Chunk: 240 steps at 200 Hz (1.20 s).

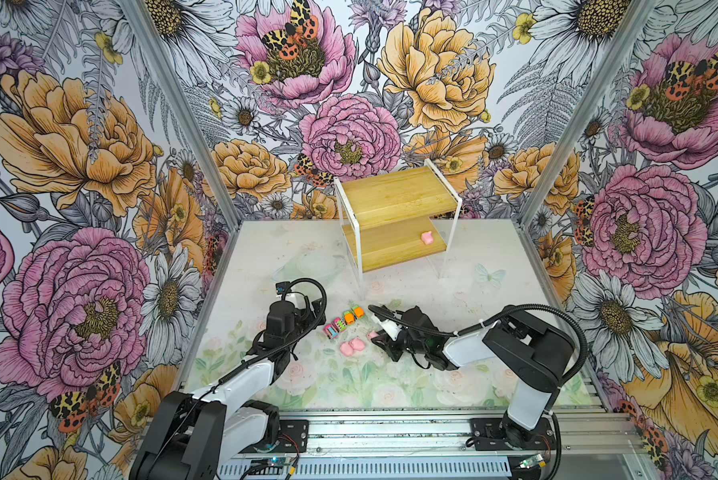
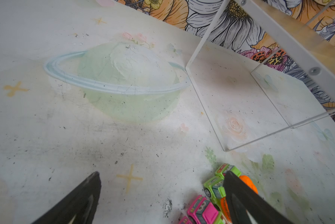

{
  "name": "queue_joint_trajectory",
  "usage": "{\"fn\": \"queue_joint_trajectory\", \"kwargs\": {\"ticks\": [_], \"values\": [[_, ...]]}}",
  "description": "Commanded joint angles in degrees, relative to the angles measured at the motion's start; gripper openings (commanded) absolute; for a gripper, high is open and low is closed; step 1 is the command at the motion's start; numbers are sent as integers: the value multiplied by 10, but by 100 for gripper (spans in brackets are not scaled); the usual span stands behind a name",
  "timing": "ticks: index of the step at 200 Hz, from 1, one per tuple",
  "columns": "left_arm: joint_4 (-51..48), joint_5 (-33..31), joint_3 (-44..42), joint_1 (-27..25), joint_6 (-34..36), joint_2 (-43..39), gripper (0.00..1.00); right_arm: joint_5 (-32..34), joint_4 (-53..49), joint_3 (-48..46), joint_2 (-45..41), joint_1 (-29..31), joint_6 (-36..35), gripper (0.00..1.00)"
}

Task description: Place and organize the plastic toys onto the shelf

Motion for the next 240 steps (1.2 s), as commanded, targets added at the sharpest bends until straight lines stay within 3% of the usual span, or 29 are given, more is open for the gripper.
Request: {"fn": "queue_joint_trajectory", "kwargs": {"ticks": [1,41,74,126,161,240], "values": [[-3,7,14,6,-3,4,99,-9,2,-7,-8,-4,2,20],[-3,8,13,5,-2,4,99,-16,-5,-15,-42,-7,18,18],[-3,11,15,5,-1,6,99,-1,-14,-28,-127,-59,45,19],[-5,16,20,5,3,16,99,75,-96,14,-251,-154,58,19],[-4,17,19,5,3,12,99,95,-117,74,-240,-201,69,19],[-1,14,14,4,1,5,99,143,-138,190,-162,-209,98,21]]}}
